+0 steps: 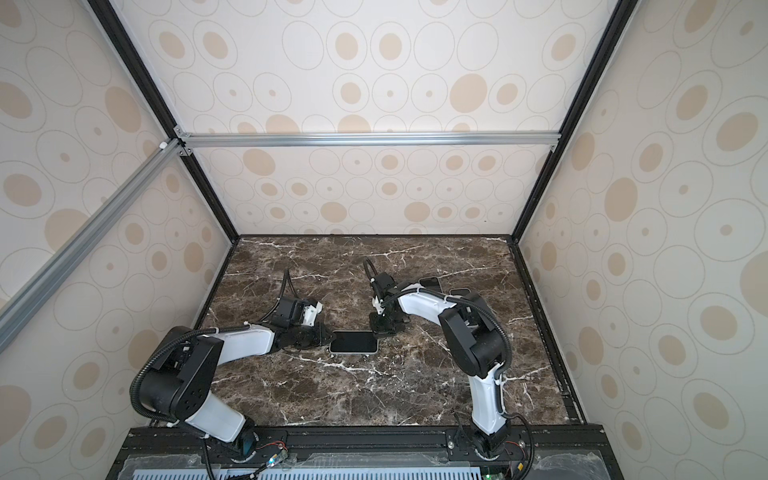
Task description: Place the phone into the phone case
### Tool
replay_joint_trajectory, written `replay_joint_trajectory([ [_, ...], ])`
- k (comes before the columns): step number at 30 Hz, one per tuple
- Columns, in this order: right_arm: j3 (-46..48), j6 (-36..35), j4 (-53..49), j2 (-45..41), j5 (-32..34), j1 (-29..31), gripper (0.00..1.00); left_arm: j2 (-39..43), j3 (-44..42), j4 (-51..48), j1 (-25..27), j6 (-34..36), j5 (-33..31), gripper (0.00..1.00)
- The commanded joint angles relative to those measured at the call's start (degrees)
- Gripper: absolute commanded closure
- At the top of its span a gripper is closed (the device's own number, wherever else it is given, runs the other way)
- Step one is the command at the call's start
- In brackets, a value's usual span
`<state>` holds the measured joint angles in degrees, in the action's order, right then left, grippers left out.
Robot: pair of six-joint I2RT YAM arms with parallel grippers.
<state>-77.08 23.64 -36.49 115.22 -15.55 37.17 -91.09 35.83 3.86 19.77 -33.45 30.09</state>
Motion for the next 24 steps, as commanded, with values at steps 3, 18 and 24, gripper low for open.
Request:
replay_joint_trajectory([
  [3, 3.8, -3.2, -3.0, 13.7, 16.3, 6.3, 0.87, -2.4, -1.0, -3.9, 0.8, 1.3, -2.8, 0.8],
  [18, 1.3, -4.8, -4.6, 12.7, 26.6, 11.9, 0.81, 0.3, -0.3, -5.8, 0.9, 1.2, -4.7, 0.8],
  [24, -0.4, -7.0, -5.1, 3.5, 26.7, 12.0, 0.71, 4.2, 1.7, -6.7, 0.9, 0.6, -7.8, 0.78],
])
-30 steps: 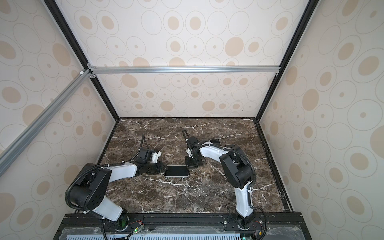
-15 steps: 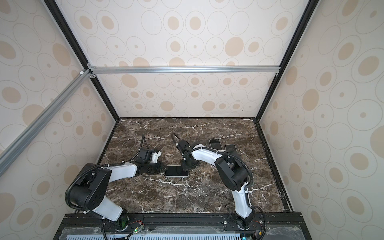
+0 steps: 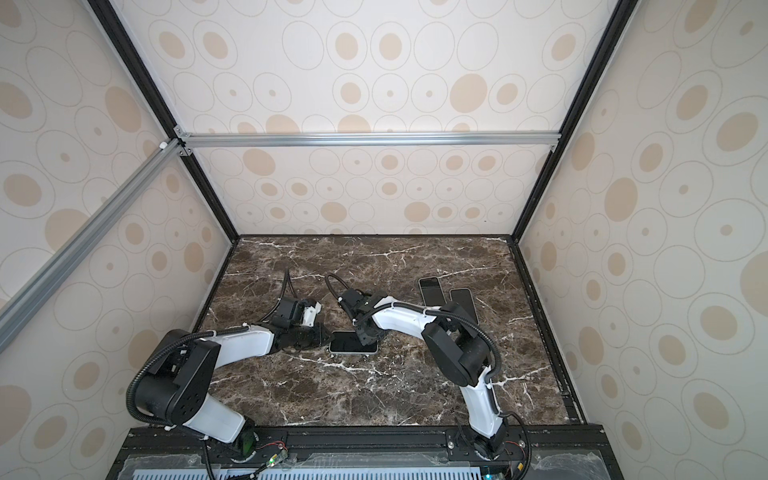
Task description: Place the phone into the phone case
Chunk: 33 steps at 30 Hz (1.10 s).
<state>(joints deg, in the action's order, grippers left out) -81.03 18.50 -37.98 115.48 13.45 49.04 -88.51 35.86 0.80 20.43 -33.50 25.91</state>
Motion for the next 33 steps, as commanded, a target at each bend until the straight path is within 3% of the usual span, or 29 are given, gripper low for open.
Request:
replay_joint_trajectory([
  [1, 3.0, -2.6, -3.6, 1.6, -2.1, 0.2, 0.68, 2.3, 2.3, -3.7, 0.2, 0.5, -4.2, 0.77],
  [9, -2.9, -9.7, -3.1, -6.7, -3.5, 0.1, 0.57, 7.6, 6.4, -3.3, -0.2, 2.0, -8.9, 0.73],
  [11, -3.0, -12.3, -0.7, -9.2, -4.0, 0.0, 0.49, 8.9, 7.7, -3.1, -0.7, 3.5, -10.2, 0.72],
  [17, -1.0, -19.9, 8.1, -16.1, -2.7, 0.1, 0.37, 14.3, 8.4, 1.7, -1.9, 9.0, -14.7, 0.7],
  [21, -0.1, -23.9, 10.7, -19.0, -1.0, 0.0, 0.33, 20.1, 7.2, 5.9, -2.1, 11.7, -18.4, 0.69],
  [24, -0.5, -21.8, 9.6, -19.6, 0.4, -1.8, 0.35, 24.4, 5.0, 9.8, -2.2, 12.8, -17.9, 0.68],
  [28, -0.5, -16.1, 8.2, -20.2, -8.3, -5.7, 0.37, 26.3, 4.8, 8.9, -2.2, 12.0, -15.1, 0.64],
  [31, 0.4, -20.9, 8.0, -19.0, -21.8, -6.0, 0.34, 26.4, 5.6, 4.9, -2.1, 12.6, -12.9, 0.63],
  [33, -0.9, -24.5, 5.3, -17.0, -28.0, -5.8, 0.25, 27.5, 5.1, 3.1, -2.2, 13.8, -12.2, 0.61],
])
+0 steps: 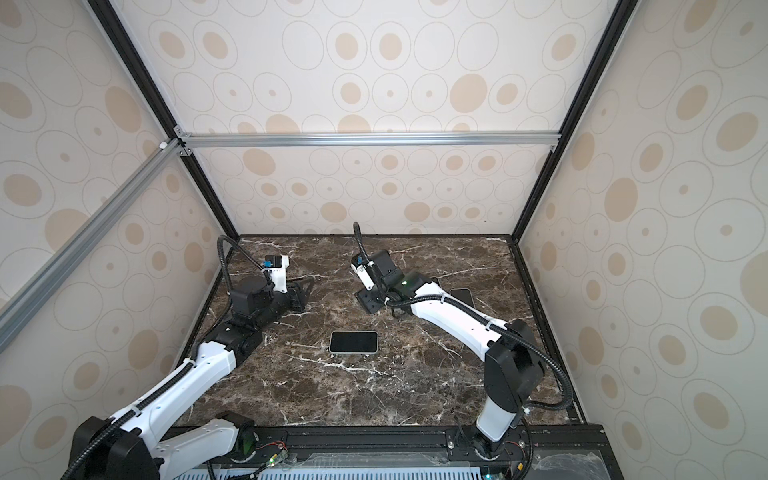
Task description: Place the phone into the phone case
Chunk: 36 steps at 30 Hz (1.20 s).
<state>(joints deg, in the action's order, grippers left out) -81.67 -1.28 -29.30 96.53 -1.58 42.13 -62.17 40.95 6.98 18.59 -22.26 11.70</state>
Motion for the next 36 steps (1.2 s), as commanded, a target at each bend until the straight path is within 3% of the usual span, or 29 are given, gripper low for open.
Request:
replay_joint_trajectory([
  [1, -1.0, -6.7, -5.1, 3.1, -15.3, 1.3, 0.15, 2.1, -0.7, -3.7, -0.3, 3.1, 1.9, 0.59],
  [2, -1.9, -8.7, -6.7, 4.1, -17.6, 1.3, 0.0, 3.4, -1.6, -4.0, -0.3, 3.5, 1.4, 0.58],
  [5, -3.4, -13.7, -9.8, 6.7, -19.4, 2.0, 0.0, 7.9, -5.0, -3.7, -0.3, 4.6, 0.6, 0.52],
  [9, -5.2, -18.4, -12.3, 11.6, -13.5, 4.0, 0.0, 14.2, -9.0, -3.7, -0.4, 5.7, -2.6, 0.38],
  [20, -7.7, -21.7, -12.8, 21.6, -5.7, 6.1, 0.0, 30.2, -19.5, -0.7, -0.4, 10.2, -12.7, 0.2],
  [26, -8.1, -22.9, -14.6, 24.7, -2.9, 7.8, 0.01, 29.3, -19.1, -1.0, -0.3, 10.7, -14.3, 0.18],
  [36, -11.9, -22.6, -21.5, 31.0, -4.3, 8.7, 0.02, 27.8, -18.8, -1.6, -0.4, 9.1, -15.0, 0.18],
])
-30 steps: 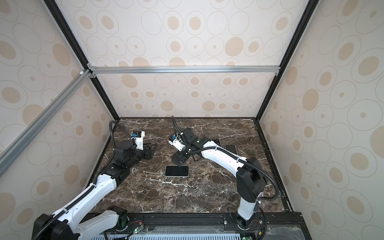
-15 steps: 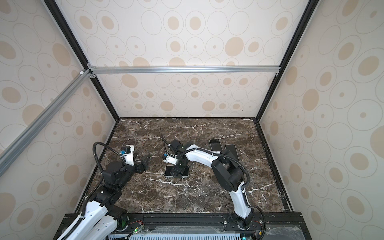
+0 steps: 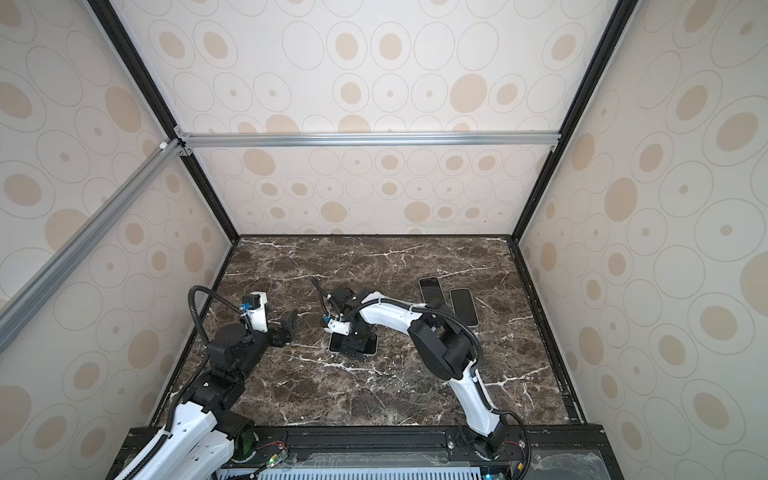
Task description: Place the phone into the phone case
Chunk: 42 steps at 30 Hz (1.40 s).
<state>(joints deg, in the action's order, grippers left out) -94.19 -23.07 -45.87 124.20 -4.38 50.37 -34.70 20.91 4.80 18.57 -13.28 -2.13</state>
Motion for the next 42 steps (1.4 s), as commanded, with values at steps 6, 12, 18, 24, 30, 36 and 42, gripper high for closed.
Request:
replay_joint_trajectory([
  [6, 0.5, 2.1, -3.7, 2.8, 1.8, 0.3, 0.18, 0.7, 1.3, 0.2, -0.4, 0.0, -2.6, 0.17],
  [12, -5.3, 13.5, -3.8, 5.8, 5.5, -5.1, 0.23, -0.9, 1.5, -0.7, -0.3, -0.6, -5.0, 0.17],
  [18, -15.8, 28.8, -9.2, 12.5, 9.6, -13.4, 0.27, -3.4, 2.5, -2.0, -0.4, -0.6, -6.9, 0.17],
  [24, -23.0, 40.0, -11.8, 17.4, 9.4, -18.6, 0.21, -5.8, 3.4, -1.7, -0.4, -2.0, -5.8, 0.17],
  [30, -20.9, 42.6, -7.2, 12.1, 4.3, -18.6, 0.01, -9.2, 5.4, 1.2, -0.4, -4.8, -9.5, 0.17],
  [36, -9.4, 42.7, 2.2, -5.1, 9.9, -18.8, 0.01, -18.8, 5.2, 15.3, -0.8, -10.0, -25.9, 0.14],
  [42, 11.6, 38.5, 15.7, -26.4, 26.6, -24.5, 0.01, -31.5, 3.2, 39.9, -3.1, -1.1, -41.9, 0.09],
])
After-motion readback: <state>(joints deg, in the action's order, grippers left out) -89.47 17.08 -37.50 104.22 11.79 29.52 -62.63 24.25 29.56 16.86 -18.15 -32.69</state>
